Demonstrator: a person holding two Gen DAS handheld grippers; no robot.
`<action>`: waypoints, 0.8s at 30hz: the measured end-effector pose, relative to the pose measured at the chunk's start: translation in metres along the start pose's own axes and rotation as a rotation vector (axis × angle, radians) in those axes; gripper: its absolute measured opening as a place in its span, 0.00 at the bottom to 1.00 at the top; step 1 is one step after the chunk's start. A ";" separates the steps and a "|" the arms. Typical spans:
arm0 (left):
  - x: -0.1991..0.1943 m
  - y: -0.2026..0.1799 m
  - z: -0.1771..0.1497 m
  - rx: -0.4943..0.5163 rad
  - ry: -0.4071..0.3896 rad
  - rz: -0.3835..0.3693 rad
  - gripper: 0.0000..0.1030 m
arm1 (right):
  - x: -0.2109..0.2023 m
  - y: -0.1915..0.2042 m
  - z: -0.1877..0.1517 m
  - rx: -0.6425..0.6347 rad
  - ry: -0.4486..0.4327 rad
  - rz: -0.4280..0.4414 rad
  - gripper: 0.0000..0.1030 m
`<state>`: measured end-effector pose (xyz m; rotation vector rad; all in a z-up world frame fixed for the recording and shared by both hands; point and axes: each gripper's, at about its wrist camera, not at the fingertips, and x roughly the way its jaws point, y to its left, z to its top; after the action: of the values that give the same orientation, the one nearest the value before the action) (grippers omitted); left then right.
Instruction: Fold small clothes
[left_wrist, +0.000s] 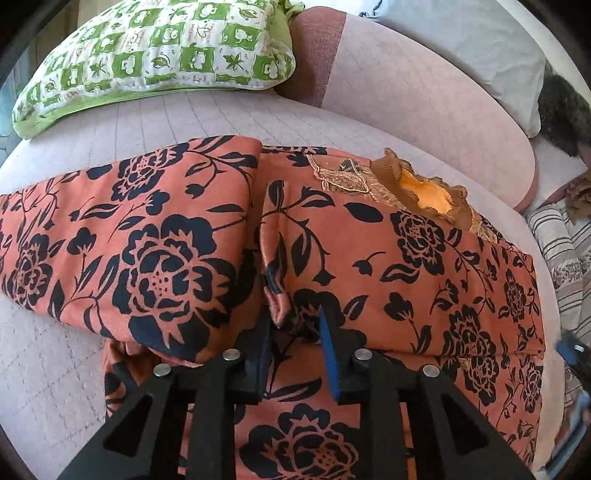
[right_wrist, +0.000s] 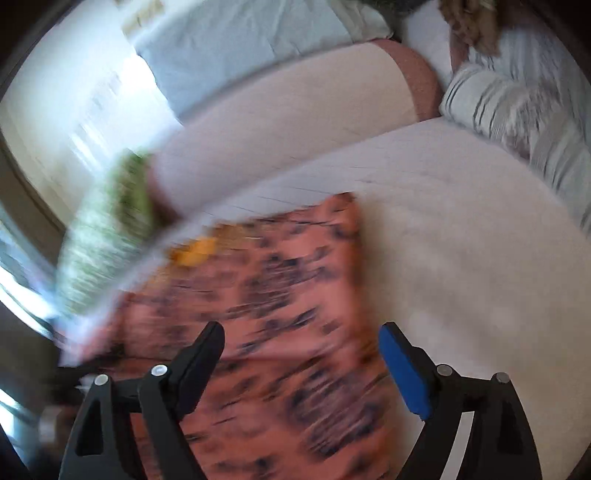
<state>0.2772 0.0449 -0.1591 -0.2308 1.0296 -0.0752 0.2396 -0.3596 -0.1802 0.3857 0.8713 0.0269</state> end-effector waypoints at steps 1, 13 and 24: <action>0.000 0.001 0.000 0.009 -0.003 0.001 0.25 | 0.012 -0.002 0.002 -0.008 0.052 -0.003 0.67; -0.008 -0.005 -0.013 0.111 -0.041 0.005 0.36 | 0.018 -0.036 0.014 0.019 0.124 -0.027 0.40; -0.007 -0.009 -0.015 0.129 -0.049 -0.023 0.47 | 0.067 -0.041 0.070 0.059 0.107 -0.022 0.19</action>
<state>0.2611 0.0348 -0.1584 -0.1263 0.9698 -0.1554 0.3300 -0.4087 -0.2029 0.4335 0.9834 0.0017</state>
